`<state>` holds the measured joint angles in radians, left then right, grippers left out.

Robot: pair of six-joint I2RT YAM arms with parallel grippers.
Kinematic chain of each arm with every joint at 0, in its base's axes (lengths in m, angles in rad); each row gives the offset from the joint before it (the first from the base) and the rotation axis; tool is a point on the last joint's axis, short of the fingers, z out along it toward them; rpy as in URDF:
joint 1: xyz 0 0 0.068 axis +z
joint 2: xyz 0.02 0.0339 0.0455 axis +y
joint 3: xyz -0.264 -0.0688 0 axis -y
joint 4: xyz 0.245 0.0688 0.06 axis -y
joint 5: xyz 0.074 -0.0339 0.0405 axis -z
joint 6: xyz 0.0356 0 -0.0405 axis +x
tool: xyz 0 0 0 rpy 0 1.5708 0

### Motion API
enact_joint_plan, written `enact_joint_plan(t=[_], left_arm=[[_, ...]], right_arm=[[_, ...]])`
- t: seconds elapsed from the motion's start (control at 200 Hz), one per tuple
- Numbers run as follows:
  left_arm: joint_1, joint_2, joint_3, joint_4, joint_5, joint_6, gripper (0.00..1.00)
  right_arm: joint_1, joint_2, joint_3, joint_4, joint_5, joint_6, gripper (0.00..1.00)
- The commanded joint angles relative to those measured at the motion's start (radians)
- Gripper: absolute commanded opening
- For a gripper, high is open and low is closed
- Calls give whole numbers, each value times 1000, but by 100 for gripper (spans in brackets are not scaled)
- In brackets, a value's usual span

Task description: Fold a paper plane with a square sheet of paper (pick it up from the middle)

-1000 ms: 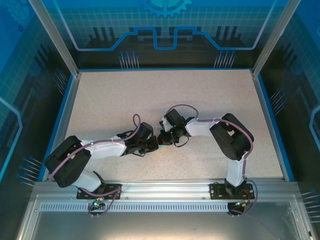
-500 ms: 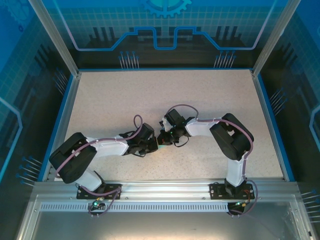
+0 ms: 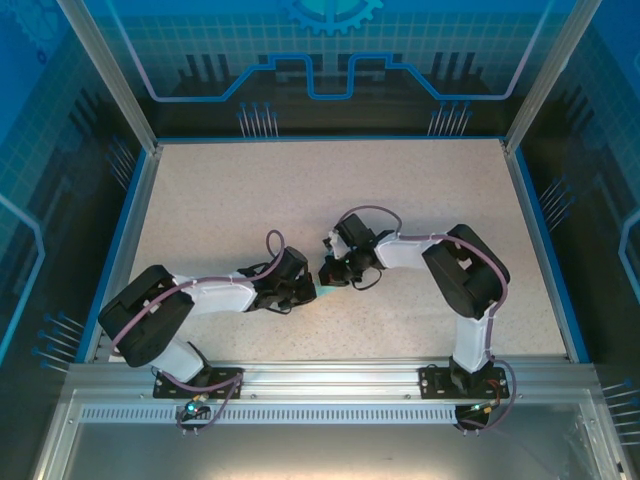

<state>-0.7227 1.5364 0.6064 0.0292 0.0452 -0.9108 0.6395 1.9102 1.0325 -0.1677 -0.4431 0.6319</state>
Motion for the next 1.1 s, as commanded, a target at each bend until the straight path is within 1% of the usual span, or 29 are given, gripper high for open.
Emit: enact_joint_plan(t=[0.0, 0.31, 0.59, 0.695, 0.775, 0.85, 0.905, 0.965, 1.03, 1.095], left_arm=[[5, 11, -37, -103, -15, 7, 0], [4, 16, -25, -116, -10, 17, 0], [5, 7, -13, -129, -6, 30, 0], [5, 0, -7, -130, -2, 34, 0], [5, -17, 3, -131, 0, 41, 0], [5, -44, 21, -133, -2, 50, 8], [6, -65, 48, -137, -6, 64, 18], [12, -88, 77, -148, -11, 79, 27], [24, -106, 101, -152, -15, 91, 33], [46, -114, 120, -158, -18, 91, 37]], right_arm=[[-90, 32, 20, -17, 52, -51, 3], [-224, 89, 80, 10, 73, -59, 3], [-315, 86, 158, -32, 111, -73, 5], [-337, 70, 183, -62, 135, -85, 7], [-339, 38, 185, -80, 148, -96, 10], [-338, -7, 165, -79, 135, -94, 17], [-331, -46, 132, -66, 115, -84, 22], [-317, -95, 86, -44, 100, -70, 31], [-298, -147, 29, -21, 97, -48, 40], [-282, -202, -26, 2, 93, -16, 48]])
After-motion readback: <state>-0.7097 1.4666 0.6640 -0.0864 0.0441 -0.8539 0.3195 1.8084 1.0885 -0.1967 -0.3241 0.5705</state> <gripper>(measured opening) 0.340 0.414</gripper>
